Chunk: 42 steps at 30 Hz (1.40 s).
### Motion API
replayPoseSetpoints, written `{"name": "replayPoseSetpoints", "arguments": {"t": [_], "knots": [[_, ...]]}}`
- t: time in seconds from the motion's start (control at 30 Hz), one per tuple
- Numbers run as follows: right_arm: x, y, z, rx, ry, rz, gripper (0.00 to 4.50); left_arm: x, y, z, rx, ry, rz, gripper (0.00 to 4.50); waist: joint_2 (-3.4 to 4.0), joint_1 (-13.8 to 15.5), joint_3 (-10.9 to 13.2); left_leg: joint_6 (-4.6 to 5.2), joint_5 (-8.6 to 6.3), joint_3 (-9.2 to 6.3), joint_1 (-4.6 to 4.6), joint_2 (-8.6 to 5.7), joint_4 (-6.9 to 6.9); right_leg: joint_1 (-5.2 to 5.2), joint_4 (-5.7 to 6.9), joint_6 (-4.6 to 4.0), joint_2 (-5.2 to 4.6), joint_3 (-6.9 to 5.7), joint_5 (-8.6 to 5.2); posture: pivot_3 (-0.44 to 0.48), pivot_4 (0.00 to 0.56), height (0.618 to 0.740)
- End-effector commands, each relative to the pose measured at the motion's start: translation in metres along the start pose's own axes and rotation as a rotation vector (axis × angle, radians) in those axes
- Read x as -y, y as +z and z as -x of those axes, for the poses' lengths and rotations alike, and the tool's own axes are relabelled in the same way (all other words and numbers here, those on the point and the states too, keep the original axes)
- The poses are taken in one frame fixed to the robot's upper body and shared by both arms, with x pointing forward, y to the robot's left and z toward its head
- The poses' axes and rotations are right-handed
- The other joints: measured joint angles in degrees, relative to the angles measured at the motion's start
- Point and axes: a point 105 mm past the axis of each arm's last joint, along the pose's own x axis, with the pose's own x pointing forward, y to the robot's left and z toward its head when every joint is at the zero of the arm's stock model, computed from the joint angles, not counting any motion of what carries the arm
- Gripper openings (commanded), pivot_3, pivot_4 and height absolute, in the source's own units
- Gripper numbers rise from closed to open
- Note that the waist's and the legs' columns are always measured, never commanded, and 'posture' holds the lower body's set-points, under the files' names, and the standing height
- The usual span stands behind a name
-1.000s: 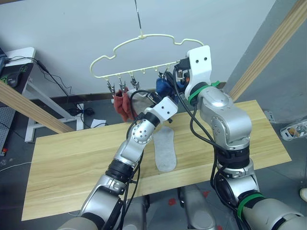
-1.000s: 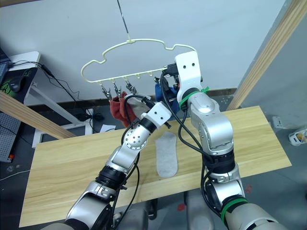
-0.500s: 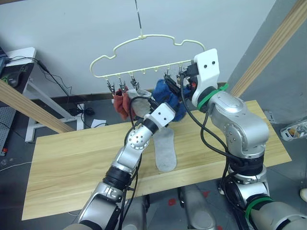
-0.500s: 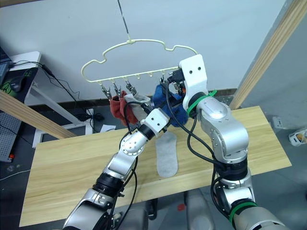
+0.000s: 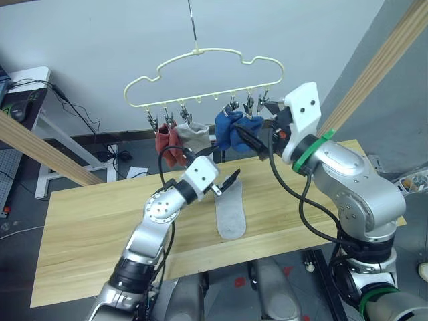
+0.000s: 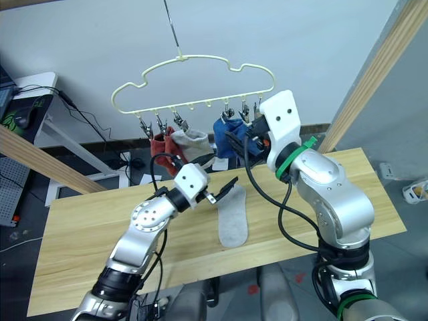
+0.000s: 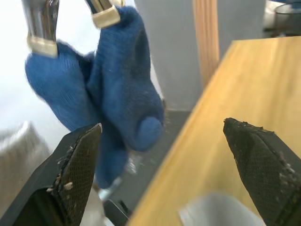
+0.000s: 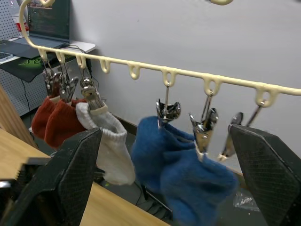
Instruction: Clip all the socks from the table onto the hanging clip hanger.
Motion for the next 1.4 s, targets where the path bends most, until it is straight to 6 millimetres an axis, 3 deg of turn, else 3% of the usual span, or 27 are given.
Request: {"name": "replayPoseSetpoints", "arguments": {"t": [0.03,0.2,0.37,0.67,0.93,1.03,1.17,1.4], "knots": [[-0.003,0.01,0.014,0.046,0.016,0.034,4.5,-0.004,0.022,0.017,0.05,-0.028,0.012,4.4,0.01,0.0,0.0,0.0,0.0,-0.01,0.0,0.0,0.02,0.0,-0.01,0.0,0.0,0.0,0.0,-0.213,0.318,0.74],[0.004,0.003,0.027,0.023,-0.014,0.081,4.5,-0.025,0.03,0.047,0.035,-0.011,0.094,4.4,-0.01,0.1,-0.1,0.0,0.0,0.0,0.0,0.02,0.1,0.03,-0.01,0.01,0.0,0.0,-0.01,-0.197,0.294,0.74],[0.017,-0.005,0.035,0.002,-0.069,0.163,4.5,-0.029,0.038,0.063,0.013,-0.105,0.09,4.4,-0.05,0.5,-0.3,0.0,0.0,0.01,0.0,0.01,0.18,0.07,-0.01,0.01,0.03,-0.01,-0.01,-0.179,0.254,0.74],[0.039,-0.019,0.033,-0.009,-0.179,0.17,4.5,-0.024,0.056,0.067,0.029,-0.26,0.15,4.4,-0.2,1.7,-2.0,-0.01,0.01,0.03,0.0,0.01,0.3,0.12,-0.01,0.03,0.03,0.02,0.02,-0.165,0.205,0.74],[0.05,-0.033,0.02,-0.041,-0.282,0.103,4.5,-0.02,0.073,0.058,0.06,-0.314,0.19,4.4,-0.23,1.9,-2.9,0.0,0.03,0.04,0.03,0.02,0.51,0.23,0.0,0.08,0.07,0.05,0.14,-0.161,0.209,0.74],[0.051,-0.036,0.014,-0.046,-0.307,0.074,3.93,-0.021,0.075,0.053,0.069,-0.315,0.181,4.43,-0.22,1.9,-3.0,0.03,0.07,0.05,0.05,0.03,0.52,0.23,0.01,0.07,0.1,0.07,0.18,-0.159,0.214,0.74],[0.053,-0.039,0.007,-0.052,-0.328,0.056,2.59,-0.022,0.077,0.049,0.075,-0.318,0.173,4.43,-0.22,1.9,-3.0,0.03,0.08,0.06,0.05,0.03,0.52,0.23,0.01,0.06,0.11,0.09,0.19,-0.16,0.214,0.74],[0.059,-0.043,-0.006,-0.064,-0.363,0.022,2.59,-0.022,0.08,0.044,0.085,-0.33,0.165,4.43,-0.22,1.9,-3.0,0.03,0.08,0.1,0.05,0.03,0.51,0.21,0.03,0.05,0.11,0.14,0.19,-0.162,0.222,0.74]]}}
